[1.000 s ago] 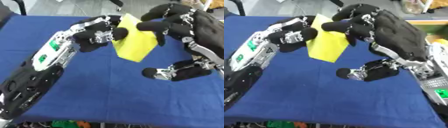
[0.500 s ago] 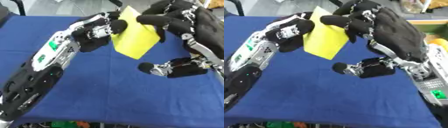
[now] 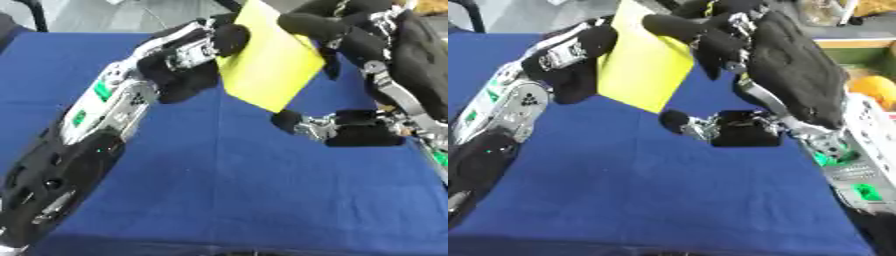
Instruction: Pick up the objects with one hand, pass them to the other hand, and then place them into the box on the other side of the table.
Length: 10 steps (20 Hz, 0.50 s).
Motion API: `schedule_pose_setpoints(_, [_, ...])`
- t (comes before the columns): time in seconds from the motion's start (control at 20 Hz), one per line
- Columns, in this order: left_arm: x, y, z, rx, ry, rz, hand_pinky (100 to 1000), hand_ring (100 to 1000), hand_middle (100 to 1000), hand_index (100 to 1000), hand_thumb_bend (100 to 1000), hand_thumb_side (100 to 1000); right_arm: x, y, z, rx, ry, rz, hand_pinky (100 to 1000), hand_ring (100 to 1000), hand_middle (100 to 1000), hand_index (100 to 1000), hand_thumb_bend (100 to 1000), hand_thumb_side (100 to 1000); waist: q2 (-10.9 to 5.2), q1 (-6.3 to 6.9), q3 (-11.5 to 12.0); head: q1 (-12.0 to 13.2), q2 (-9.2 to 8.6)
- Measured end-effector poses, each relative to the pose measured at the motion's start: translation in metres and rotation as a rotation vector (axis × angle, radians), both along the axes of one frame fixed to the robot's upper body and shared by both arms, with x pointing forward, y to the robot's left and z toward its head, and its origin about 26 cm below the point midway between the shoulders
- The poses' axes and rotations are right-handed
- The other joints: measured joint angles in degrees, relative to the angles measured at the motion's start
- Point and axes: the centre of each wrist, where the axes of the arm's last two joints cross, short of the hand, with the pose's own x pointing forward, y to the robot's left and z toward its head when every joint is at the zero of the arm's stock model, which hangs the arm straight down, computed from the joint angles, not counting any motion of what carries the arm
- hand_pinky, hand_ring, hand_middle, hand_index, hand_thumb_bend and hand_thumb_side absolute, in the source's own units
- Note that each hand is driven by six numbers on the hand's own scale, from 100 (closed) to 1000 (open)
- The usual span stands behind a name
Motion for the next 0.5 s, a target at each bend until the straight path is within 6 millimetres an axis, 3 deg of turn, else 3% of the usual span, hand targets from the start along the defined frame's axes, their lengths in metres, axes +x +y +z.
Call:
schedule_pose_setpoints(0.25, [-0.0046,-0.0032,0.0043,-0.033,0.001,-0.024,716,504,455,500,100,320,-0.0007,0.0011,-0.0039,0.091,-0.031,-0.019,681,580,209,696,513,129,0.0,0.0,0.0,-0.2,0.0])
schedule_pose_setpoints(0.3, [-0.0058,-0.0036,0.0054,-0.037,0.001,-0.03,715,504,455,501,100,325,-0.0009,0.0015,-0.0047,0.111,-0.038,-0.021,626,529,198,670,508,114,0.0,0.0,0.0,-0.3,0.0])
schedule_pose_setpoints(0.4, [-0.0072,-0.0049,0.0063,-0.045,0.003,-0.04,715,504,455,501,100,327,-0.0011,0.0015,-0.0063,0.156,-0.052,-0.025,616,523,196,666,507,112,0.0,0.0,0.1,-0.3,0.0])
schedule_pose_setpoints(0.45, [-0.0072,-0.0053,0.0062,-0.047,0.005,-0.041,715,504,455,501,100,352,-0.0013,0.0019,-0.0068,0.177,-0.058,-0.024,493,450,177,621,495,100,0.0,0.0,0.1,-0.4,0.0])
schedule_pose_setpoints(0.5, [-0.0072,-0.0054,0.0062,-0.047,0.007,-0.041,716,504,455,502,100,360,-0.0016,0.0027,-0.0076,0.199,-0.064,-0.022,436,406,172,598,485,100,0.0,0.0,0.1,-0.4,0.0])
